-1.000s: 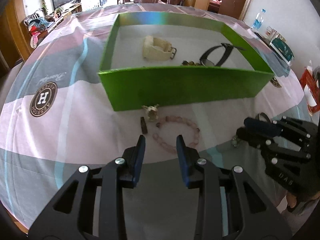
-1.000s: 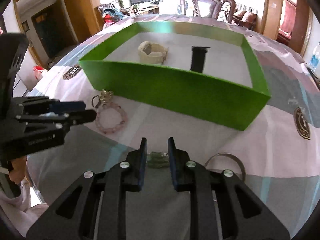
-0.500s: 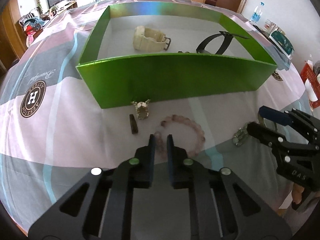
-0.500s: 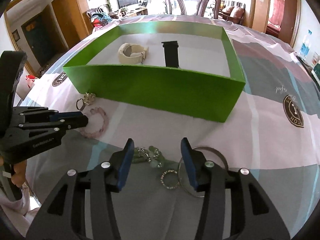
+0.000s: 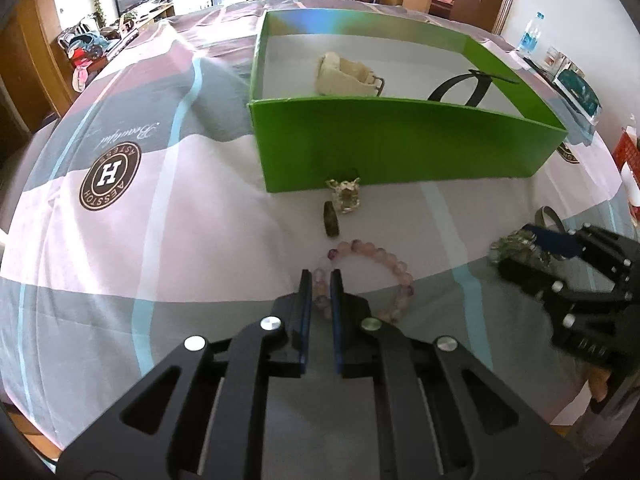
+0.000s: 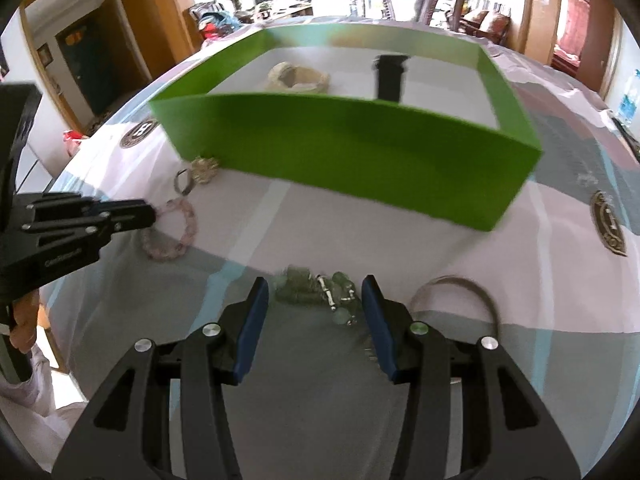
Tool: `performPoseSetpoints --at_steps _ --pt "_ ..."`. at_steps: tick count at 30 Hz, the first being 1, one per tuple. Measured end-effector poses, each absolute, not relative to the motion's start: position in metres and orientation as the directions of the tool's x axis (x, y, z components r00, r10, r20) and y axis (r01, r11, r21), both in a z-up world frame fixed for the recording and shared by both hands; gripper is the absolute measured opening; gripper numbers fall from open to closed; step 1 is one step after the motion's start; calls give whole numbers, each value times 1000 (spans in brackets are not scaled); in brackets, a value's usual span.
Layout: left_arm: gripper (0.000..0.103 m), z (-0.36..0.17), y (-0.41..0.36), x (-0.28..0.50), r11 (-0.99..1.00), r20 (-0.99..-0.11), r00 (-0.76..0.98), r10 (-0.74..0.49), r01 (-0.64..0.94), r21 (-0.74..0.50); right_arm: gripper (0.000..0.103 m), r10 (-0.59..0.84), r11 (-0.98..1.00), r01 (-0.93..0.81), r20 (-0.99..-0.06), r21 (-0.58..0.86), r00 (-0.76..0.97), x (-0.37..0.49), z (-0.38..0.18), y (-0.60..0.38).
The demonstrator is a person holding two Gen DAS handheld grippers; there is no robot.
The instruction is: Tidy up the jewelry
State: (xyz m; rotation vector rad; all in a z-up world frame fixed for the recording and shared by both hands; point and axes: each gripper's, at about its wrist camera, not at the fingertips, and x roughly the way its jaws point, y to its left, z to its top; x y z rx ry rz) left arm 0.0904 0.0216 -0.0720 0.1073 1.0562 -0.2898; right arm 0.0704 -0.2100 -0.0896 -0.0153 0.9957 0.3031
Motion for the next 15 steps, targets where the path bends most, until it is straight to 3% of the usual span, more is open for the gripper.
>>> performPoseSetpoints --at_steps 13,15 --pt "14 -74 17 87 953 -870 457 -188 299 -49 47 217 965 -240 -828 103 518 73 -91 -209" --pt "14 -76 15 87 951 -872 452 -190 304 -50 36 222 964 -242 -826 108 519 73 -92 -208"
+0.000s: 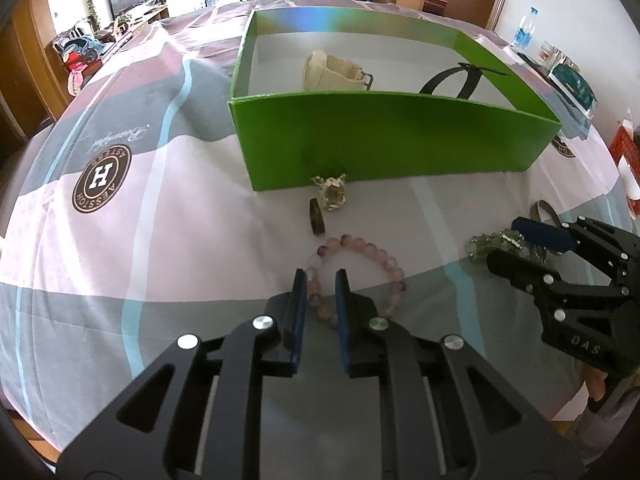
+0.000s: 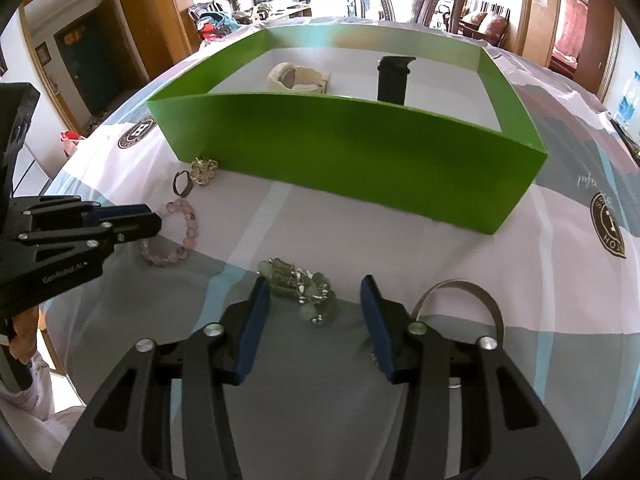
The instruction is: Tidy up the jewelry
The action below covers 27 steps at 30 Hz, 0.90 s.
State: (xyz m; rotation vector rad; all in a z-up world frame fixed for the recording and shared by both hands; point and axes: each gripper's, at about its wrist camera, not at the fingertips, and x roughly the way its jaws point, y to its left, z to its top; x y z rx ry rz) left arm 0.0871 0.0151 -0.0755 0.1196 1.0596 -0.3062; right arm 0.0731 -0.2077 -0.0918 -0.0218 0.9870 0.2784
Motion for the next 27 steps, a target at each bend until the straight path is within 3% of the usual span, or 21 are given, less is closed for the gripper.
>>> performPoseSetpoints --at_steps 2,4,16,19,21,27 --pt "12 -77 13 87 949 -872 448 -196 312 -54 18 234 961 -250 -824 116 516 73 -92 -206" --pt "9 -77 13 86 948 -871 449 -198 315 -54 12 244 958 -261 -819 120 519 73 -91 -204" --pt "8 -45 16 79 947 -825 519 -225 317 -59 11 242 962 -248 -767 111 594 66 -60 -212" --pt "8 -26 16 76 943 -797 553 -242 328 -60 11 237 965 -243 -742 103 627 66 -44 -216" --pt "1 -11 18 73 942 -771 587 -249 333 -51 11 233 966 -239 -717 96 656 66 -33 -218" --pt "1 34 14 77 938 -696 666 -266 347 -27 11 221 970 -234 -640 66 736 70 2 -220"
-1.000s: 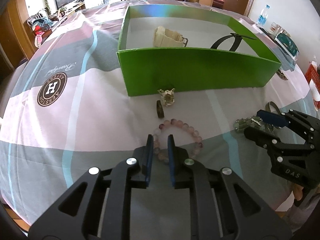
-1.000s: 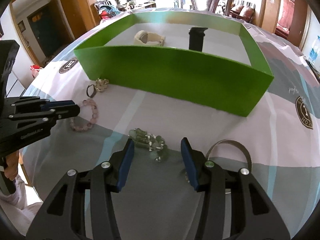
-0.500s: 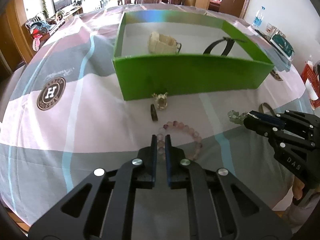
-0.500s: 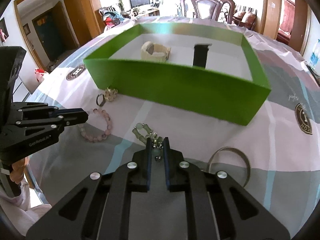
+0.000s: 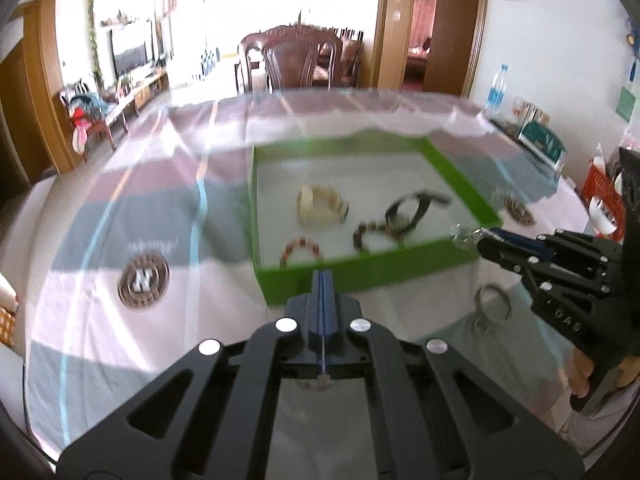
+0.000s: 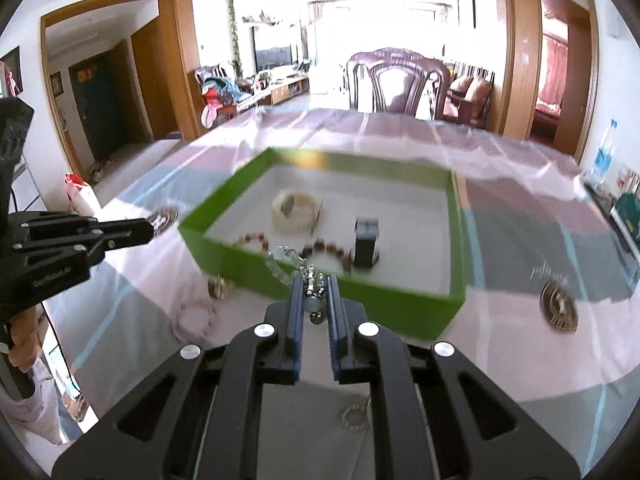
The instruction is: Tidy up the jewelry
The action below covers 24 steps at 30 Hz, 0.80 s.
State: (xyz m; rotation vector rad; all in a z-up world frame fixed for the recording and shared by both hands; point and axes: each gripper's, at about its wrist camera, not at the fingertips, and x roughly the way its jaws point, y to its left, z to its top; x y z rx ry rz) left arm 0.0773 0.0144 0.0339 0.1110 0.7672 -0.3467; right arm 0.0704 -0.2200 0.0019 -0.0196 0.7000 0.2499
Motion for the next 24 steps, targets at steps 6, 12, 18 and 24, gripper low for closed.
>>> performPoseSetpoints --at_steps 6,12,18,24 --pt "3 28 21 86 946 -719 650 -246 322 -32 11 233 967 -242 -656 79 718 75 -2 -217" --pt "17 -47 32 97 960 -846 499 -189 277 -51 11 253 960 -255 -759 118 600 78 -53 -208" --pt "31 -70 28 94 956 -869 461 -181 291 -44 20 240 963 -238 -800 126 550 78 -78 -206" --pt "31 -80 23 96 953 -878 446 -172 302 -33 30 235 963 -241 -799 116 554 78 -80 -203"
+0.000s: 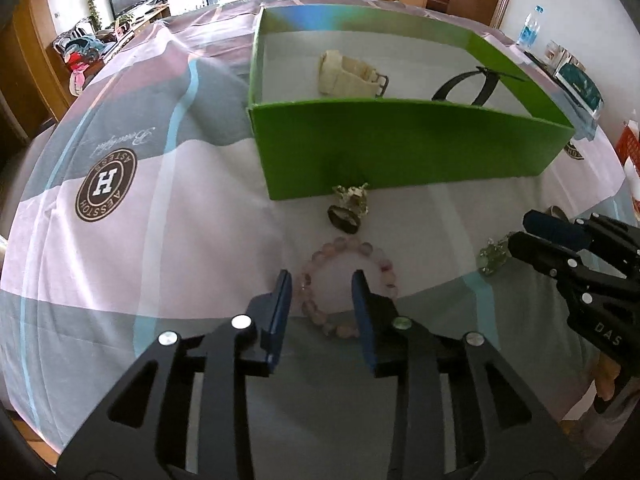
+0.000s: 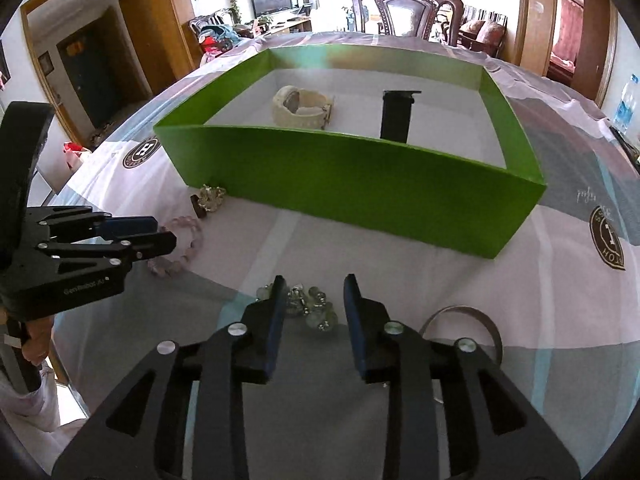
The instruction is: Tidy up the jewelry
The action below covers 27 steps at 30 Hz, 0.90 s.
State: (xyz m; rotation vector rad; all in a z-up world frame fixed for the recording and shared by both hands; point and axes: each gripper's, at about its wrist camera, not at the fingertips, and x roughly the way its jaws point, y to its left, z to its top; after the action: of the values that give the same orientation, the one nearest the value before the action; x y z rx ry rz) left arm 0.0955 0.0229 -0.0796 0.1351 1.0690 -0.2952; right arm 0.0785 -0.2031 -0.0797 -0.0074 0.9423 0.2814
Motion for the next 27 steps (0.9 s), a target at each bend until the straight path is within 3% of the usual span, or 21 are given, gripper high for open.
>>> performPoseSetpoints --at_steps 2,4,6,7,8,10,27 --pt "30 -79 22 95 952 -877 451 -168 305 -25 30 234 963 -246 -803 113 549 79 -82 -201" --pt "23 -79 21 97 952 -876 452 -167 304 -25 30 236 962 -250 -807 113 542 80 -85 -199" --pt "8 -78 20 98 952 -876 453 -167 304 -24 30 240 959 -258 -810 113 535 81 -88 -197" --pt "8 -78 20 99 952 -875 452 -172 305 -29 27 248 957 -266 -810 118 531 80 -89 -196" --pt "8 -78 19 99 952 -875 451 -176 306 -34 15 254 955 -271 -808 122 532 79 -88 -196" --pt "8 -77 18 99 951 -873 455 -175 307 -31 10 274 950 -281 -803 139 529 79 -86 -195" --pt "8 23 12 94 941 -730 639 -241 338 -15 9 228 969 -236 -664 80 712 78 -5 -219"
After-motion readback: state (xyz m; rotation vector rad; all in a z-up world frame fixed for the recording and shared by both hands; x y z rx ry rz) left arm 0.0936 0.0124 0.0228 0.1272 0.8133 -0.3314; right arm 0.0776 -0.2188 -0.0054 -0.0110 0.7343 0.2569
